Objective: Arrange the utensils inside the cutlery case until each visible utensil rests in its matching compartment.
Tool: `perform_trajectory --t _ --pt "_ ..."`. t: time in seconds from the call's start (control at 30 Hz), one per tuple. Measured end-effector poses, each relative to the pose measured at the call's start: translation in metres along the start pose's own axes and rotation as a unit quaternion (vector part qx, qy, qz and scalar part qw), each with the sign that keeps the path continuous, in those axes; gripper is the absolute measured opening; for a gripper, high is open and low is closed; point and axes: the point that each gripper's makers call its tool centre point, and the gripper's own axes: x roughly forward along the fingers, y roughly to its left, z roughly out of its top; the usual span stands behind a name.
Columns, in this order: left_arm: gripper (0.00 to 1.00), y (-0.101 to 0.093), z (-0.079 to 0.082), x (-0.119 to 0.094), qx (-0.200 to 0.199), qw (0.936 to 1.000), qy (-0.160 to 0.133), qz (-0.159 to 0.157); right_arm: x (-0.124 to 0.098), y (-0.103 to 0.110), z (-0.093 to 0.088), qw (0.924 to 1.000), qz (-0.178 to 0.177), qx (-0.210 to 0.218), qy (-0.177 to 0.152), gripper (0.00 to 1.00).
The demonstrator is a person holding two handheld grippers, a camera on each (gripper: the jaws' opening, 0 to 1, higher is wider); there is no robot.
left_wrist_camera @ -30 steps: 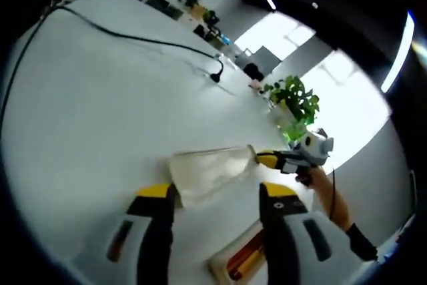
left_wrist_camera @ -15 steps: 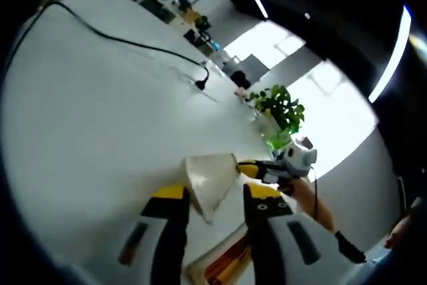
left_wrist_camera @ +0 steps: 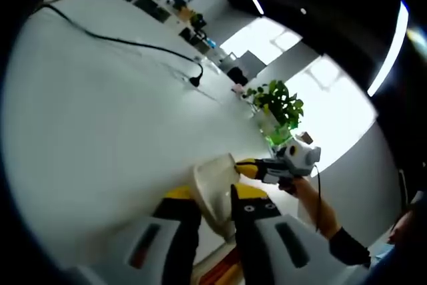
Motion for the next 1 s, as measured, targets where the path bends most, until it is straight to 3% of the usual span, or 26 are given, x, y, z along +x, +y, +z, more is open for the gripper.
perform_trajectory --t 0.13,0.2,0.33,0.37,0.57,0.73,1.0 --pt "0.14 -0.003 -0.002 0.0 0.006 0.9999 0.003 -0.013 -0.001 0.001 0.001 0.9989 -0.018 -0.043 -0.002 0.05" --pt "0.12 -0.009 -0.004 -0.001 -0.018 0.9992 0.007 -0.035 -0.001 0.002 0.001 0.9984 -0.022 -0.052 -0.002 0.05" --pt "0.05 -0.011 -0.006 -0.002 -0.027 0.9986 0.01 -0.044 -0.003 0.002 0.002 0.9972 -0.027 -0.07 -0.002 0.05" --pt "0.03 -0.011 -0.004 -0.001 -0.059 0.9973 0.002 -0.044 -0.003 0.002 0.002 0.9971 -0.026 -0.071 -0.003 0.06" --pt "0.02 -0.008 -0.012 0.0 -0.076 0.9962 0.007 -0.042 -0.004 0.001 0.002 0.997 -0.028 -0.071 -0.017 0.06" --pt "0.02 -0.017 -0.023 0.001 -0.072 0.9967 -0.001 -0.038 -0.003 0.0 0.004 0.9962 -0.016 -0.078 -0.035 0.06" --pt "0.02 -0.019 -0.024 0.002 -0.056 0.9975 -0.008 -0.042 -0.006 0.003 0.002 0.9977 0.001 -0.044 -0.051 0.09"
